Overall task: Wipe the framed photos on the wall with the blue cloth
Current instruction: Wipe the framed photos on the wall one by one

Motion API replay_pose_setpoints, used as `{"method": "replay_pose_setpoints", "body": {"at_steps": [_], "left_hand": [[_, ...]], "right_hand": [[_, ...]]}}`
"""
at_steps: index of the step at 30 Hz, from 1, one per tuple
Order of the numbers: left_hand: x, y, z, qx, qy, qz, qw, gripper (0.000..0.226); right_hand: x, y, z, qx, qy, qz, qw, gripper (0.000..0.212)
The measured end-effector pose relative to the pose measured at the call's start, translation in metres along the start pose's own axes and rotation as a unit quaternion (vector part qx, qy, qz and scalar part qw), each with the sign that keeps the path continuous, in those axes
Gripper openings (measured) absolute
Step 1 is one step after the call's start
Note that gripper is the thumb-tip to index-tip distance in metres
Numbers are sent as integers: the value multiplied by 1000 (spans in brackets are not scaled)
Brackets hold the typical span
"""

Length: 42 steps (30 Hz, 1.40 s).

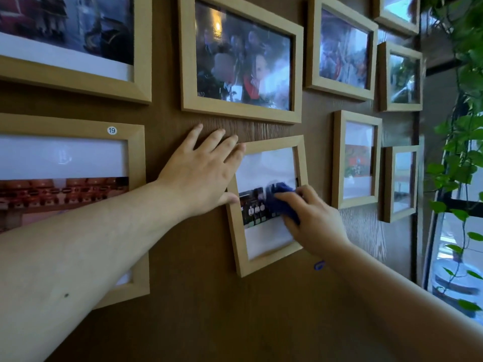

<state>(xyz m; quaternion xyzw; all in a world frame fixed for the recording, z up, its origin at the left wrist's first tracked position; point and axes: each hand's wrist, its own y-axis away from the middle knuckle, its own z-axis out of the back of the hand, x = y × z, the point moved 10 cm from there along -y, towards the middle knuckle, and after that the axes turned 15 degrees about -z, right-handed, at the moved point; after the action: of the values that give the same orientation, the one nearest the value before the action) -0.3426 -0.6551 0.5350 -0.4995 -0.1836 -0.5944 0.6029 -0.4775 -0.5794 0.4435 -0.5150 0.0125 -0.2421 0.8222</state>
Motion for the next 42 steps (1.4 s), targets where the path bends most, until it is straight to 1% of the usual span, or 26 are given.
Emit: {"method": "replay_pose_setpoints", "body": {"at_steps": [2, 5, 7, 10, 11, 14, 16, 19, 20, 22, 24, 27, 29, 31, 37, 42], "left_hand": [[0, -1, -1, 5, -1, 0, 1000, 96], [0, -1, -2, 7, 0, 3, 1000, 96], [0, -1, -2, 7, -1, 6, 1000, 96], [-1, -1, -1, 11, -3, 7, 1000, 96], [-1, -1, -1, 12, -2, 7, 1000, 96], [-1, -2, 0, 13, -3, 7, 1000, 95], [-1, -2, -1, 14, -3, 10, 1000, 95], [0, -2, -2, 19, -9, 10, 1000, 95], [-1, -2, -2, 21, -12, 9, 1000, 96], [-1, -4, -2, 26, -16, 8, 999, 96], [-1, -4, -2, 27, -18, 11, 999, 96], [-2, -3, -1, 21, -19, 14, 1000, 96], [-1, -3, -1, 17, -16, 15, 1000, 95], [0, -3, -1, 20, -12, 15, 1000, 94], [2, -2, -1, 26, -4, 16, 1000, 93], [2, -2, -1, 37, -3, 18, 999, 93]], "right_hand": [[-25, 2, 0, -2, 7, -53, 999, 41], [-19, 10, -5, 7, 13, -44, 999, 41], [3, 17, -10, 30, -4, -8, 1000, 42], [42, 36, -21, 71, -3, 93, 993, 42], [50, 40, -22, 77, -3, 115, 990, 41], [47, 41, -19, 74, 34, 139, 987, 40], [27, 37, -16, 71, 59, 116, 989, 38], [-14, 32, -7, 53, 65, 26, 996, 36], [-21, 33, -6, 48, 71, 10, 996, 37], [-22, 37, -8, 50, 76, 9, 996, 37], [-7, 43, -14, 67, 62, 39, 995, 39], [34, 59, -29, 107, 56, 142, 982, 44], [52, 66, -35, 128, 47, 182, 974, 43], [59, 66, -33, 130, 37, 197, 971, 41], [54, 63, -30, 133, 67, 245, 958, 38], [26, 56, -26, 134, 89, 217, 963, 36]]}}
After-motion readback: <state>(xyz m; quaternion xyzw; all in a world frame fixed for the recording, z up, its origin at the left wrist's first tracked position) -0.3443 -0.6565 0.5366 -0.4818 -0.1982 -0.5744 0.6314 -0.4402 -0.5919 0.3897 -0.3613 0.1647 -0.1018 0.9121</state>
